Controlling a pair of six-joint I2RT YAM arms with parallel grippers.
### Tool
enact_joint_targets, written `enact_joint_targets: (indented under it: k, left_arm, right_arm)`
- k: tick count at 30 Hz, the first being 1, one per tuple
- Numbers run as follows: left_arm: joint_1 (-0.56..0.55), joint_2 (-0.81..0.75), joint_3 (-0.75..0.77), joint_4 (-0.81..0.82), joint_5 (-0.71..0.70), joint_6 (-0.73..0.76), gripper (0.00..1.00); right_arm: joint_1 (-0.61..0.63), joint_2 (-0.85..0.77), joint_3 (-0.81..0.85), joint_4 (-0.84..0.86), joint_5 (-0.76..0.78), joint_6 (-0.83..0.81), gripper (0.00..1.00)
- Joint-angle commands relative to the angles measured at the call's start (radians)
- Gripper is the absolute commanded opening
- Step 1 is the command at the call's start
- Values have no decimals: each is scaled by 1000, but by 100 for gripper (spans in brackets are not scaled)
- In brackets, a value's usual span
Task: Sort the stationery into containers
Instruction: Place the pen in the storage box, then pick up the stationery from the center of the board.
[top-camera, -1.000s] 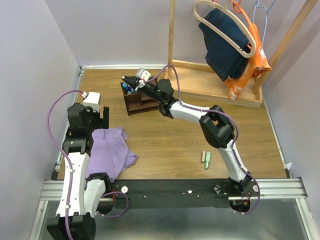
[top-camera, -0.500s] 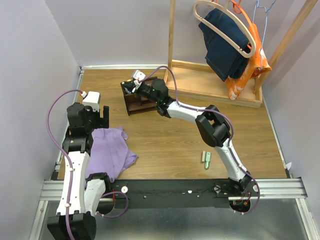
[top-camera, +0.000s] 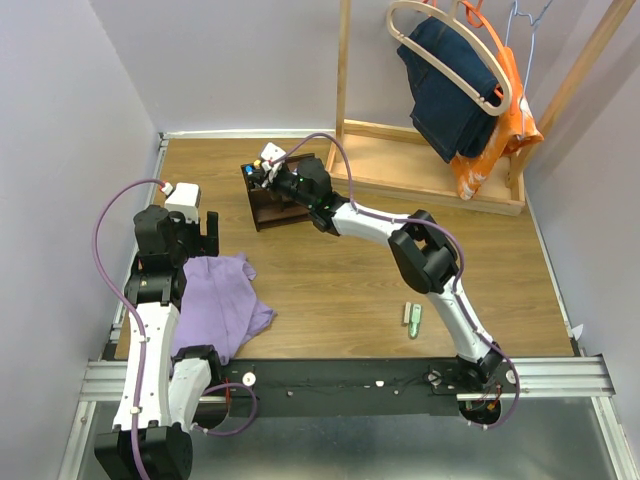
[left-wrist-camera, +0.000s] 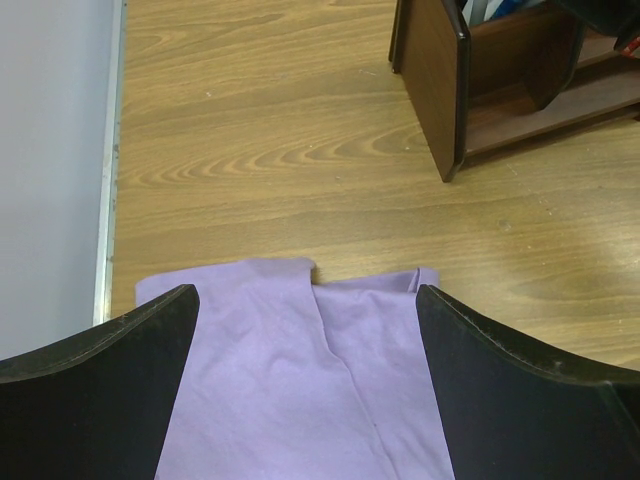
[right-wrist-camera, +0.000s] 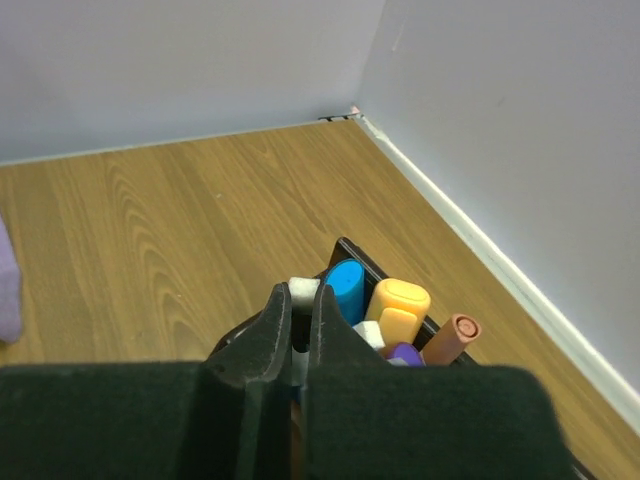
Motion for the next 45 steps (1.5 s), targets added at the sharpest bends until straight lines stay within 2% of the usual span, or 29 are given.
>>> enact_joint_targets:
  k: [1, 3, 6, 12, 14, 17, 18, 20, 21, 23, 24, 26, 28, 31, 33, 44, 45]
  left_arm:
    - [8, -7, 10, 25, 32, -18, 99]
    - [9, -4, 13, 32, 40, -21, 99]
    - [8, -2, 24, 42, 47, -22, 99]
    - [9, -18, 59, 32, 76, 4, 99]
    - [8, -34, 73, 28, 76, 10, 99]
    - [8, -54, 88, 22, 89, 12, 99]
    - [8, -59, 91, 19, 107, 13, 99]
    - [9, -71, 96, 11, 138, 15, 99]
    - [9, -74, 102, -3, 153, 21, 99]
    - [8, -74, 110, -23, 188, 28, 99]
    - [8, -74, 116, -41, 194, 39, 99]
    - [6, -74, 119, -55, 214, 53, 99]
    - [6, -71, 119, -67, 227, 67, 99]
    - [6, -59, 122, -84, 247, 74, 99]
    - [8, -45, 127, -101, 262, 76, 99]
    - [6, 42, 131, -96, 288, 107, 99]
    - [6, 48, 130, -93, 287, 111, 99]
  right_arm:
    - [7, -8, 9, -11, 61, -15, 20]
    - [7, -28, -2, 2, 64, -15, 33]
    - [7, -89, -15, 14, 56, -1, 43]
    - [7, -268, -48, -61, 37, 88, 45]
    - [7, -324, -52, -127, 71, 160, 46]
    - [7, -439, -86, -346, 192, 293, 46]
    - [6, -469, -100, -504, 256, 329, 46]
    - [-4, -549, -147, -672, 313, 451, 46]
    - [-10, -575, -216, -817, 344, 493, 46]
    - [-42, -649, -313, -946, 354, 632, 46]
    - [-60, -667, -418, -1057, 343, 681, 46]
    - [-118, -748, -546, -1122, 320, 826, 46]
    - [-132, -795, -697, -1185, 333, 866, 46]
    - [-143, -844, -793, -1248, 360, 924, 43]
    - [-151, -864, -813, -1297, 366, 953, 38]
    - [-143, -905, -841, -1523, 410, 1099, 37]
    - [-137, -910, -841, -1555, 415, 1111, 35]
